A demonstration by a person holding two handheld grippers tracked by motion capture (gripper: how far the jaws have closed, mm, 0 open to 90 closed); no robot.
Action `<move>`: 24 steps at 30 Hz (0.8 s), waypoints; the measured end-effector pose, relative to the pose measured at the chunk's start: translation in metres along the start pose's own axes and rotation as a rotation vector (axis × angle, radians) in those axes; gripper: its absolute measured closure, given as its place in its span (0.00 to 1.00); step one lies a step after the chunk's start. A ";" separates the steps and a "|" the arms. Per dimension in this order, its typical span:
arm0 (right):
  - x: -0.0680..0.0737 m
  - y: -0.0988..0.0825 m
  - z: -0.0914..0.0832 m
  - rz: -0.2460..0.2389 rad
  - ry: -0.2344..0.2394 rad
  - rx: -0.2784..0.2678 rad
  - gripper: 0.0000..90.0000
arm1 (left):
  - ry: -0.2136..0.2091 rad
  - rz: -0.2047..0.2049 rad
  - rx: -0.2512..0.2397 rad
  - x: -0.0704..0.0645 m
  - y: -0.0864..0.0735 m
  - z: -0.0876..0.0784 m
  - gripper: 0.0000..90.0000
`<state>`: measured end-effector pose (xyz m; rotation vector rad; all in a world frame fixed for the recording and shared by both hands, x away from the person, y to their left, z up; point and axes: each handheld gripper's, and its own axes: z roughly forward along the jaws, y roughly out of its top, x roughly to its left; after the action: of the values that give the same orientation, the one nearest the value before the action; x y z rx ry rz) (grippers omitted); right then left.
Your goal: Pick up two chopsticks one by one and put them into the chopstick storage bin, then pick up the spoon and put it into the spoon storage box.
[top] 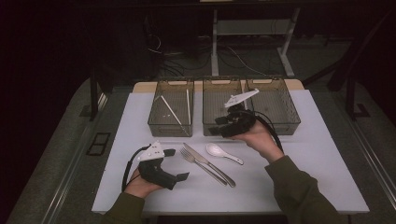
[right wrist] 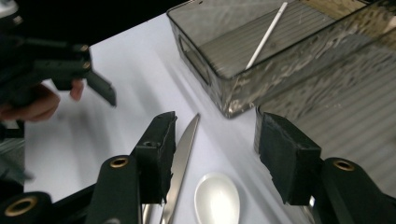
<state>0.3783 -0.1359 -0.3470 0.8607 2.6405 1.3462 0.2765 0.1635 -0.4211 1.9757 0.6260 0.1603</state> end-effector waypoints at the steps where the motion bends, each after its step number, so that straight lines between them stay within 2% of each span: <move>1: 0.001 -0.003 -0.003 -0.001 -0.001 -0.006 0.49 | 0.001 0.001 0.001 0.000 0.000 0.000 0.00; 8: 0.004 -0.033 -0.032 0.011 -0.005 -0.037 0.45 | 0.008 0.005 0.003 0.001 0.000 0.000 0.00; 12: 0.004 -0.049 -0.043 0.024 -0.007 -0.047 0.44 | 0.007 0.001 0.005 0.001 0.000 0.001 0.00; 16: 0.002 -0.066 -0.049 0.044 -0.007 -0.057 0.43 | 0.010 0.006 0.012 0.000 0.000 0.000 0.00; 18: 0.002 -0.074 -0.049 0.053 -0.007 -0.043 0.43 | 0.009 -0.001 0.010 -0.001 0.000 0.001 0.00; 21: 0.003 -0.083 -0.049 0.047 -0.021 -0.033 0.43 | 0.010 0.004 0.012 -0.001 0.000 0.001 0.00; 24: 0.005 -0.091 -0.049 0.043 -0.025 -0.023 0.48 | 0.012 0.003 0.007 -0.001 0.000 0.000 0.00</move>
<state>0.3188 -0.2115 -0.3855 0.9298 2.5969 1.3634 0.2756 0.1628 -0.4213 1.9833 0.6321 0.1721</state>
